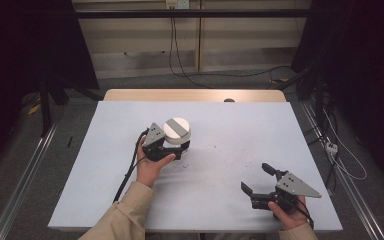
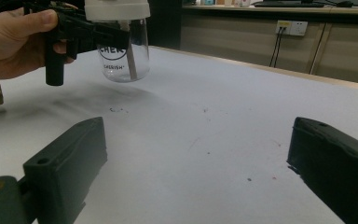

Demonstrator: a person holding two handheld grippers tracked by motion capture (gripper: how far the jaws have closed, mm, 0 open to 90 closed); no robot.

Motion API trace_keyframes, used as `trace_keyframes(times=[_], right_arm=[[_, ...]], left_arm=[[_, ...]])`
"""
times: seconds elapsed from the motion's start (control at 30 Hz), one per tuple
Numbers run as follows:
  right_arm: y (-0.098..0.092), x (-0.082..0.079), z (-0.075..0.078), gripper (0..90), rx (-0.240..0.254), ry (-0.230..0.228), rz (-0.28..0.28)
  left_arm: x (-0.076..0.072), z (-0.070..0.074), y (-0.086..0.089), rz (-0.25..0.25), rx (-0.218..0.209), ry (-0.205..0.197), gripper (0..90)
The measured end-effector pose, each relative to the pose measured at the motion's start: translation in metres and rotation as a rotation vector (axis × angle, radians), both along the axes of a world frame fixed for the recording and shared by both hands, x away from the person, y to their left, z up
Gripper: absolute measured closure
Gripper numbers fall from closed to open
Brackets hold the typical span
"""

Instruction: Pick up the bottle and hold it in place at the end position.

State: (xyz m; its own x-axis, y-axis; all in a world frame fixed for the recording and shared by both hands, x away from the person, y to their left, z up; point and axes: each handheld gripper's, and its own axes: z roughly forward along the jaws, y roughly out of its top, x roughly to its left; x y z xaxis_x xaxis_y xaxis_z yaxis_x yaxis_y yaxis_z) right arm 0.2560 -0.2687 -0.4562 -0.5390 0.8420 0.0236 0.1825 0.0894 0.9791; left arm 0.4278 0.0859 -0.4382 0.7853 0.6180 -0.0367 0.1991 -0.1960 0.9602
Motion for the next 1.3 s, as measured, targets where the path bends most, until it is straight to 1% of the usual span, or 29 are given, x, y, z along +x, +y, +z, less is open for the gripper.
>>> trace_keyframes(times=[0.1,0.27,0.4,0.53,0.63,0.97,1.0,1.07,1.3], right_arm=[[0.0,0.0,0.0,3.8,-0.001,0.001,0.001],[0.0,0.0,0.0,3.8,-0.001,0.003,0.006],[0.0,0.0,0.0,3.8,0.0,0.003,0.006],[-0.001,0.0,0.0,3.8,0.001,0.004,0.005],[0.0,0.0,0.0,3.8,0.0,0.004,0.006],[0.0,0.001,-0.001,3.8,0.0,0.007,0.005],[0.0,0.001,-0.001,3.9,-0.001,0.006,0.006],[0.001,0.001,-0.001,3.9,-0.001,0.005,0.007],[0.001,0.001,-0.001,3.9,-0.002,0.006,0.006]], left_arm=[[0.001,-0.001,-0.004,-0.003,0.002,0.0,18.6],[0.003,-0.002,-0.011,-0.024,0.019,-0.006,18.6],[0.004,-0.004,-0.016,-0.024,0.028,-0.005,18.6],[0.005,-0.006,-0.019,-0.02,0.025,0.0,18.6],[0.006,-0.007,-0.021,-0.029,0.037,-0.002,18.6],[0.009,-0.011,-0.029,-0.033,0.037,0.001,18.6],[0.009,-0.011,-0.03,-0.036,0.046,-0.002,18.6],[0.009,-0.012,-0.031,-0.035,0.045,0.002,18.6],[0.011,-0.015,-0.036,-0.04,0.061,0.002,18.6]])
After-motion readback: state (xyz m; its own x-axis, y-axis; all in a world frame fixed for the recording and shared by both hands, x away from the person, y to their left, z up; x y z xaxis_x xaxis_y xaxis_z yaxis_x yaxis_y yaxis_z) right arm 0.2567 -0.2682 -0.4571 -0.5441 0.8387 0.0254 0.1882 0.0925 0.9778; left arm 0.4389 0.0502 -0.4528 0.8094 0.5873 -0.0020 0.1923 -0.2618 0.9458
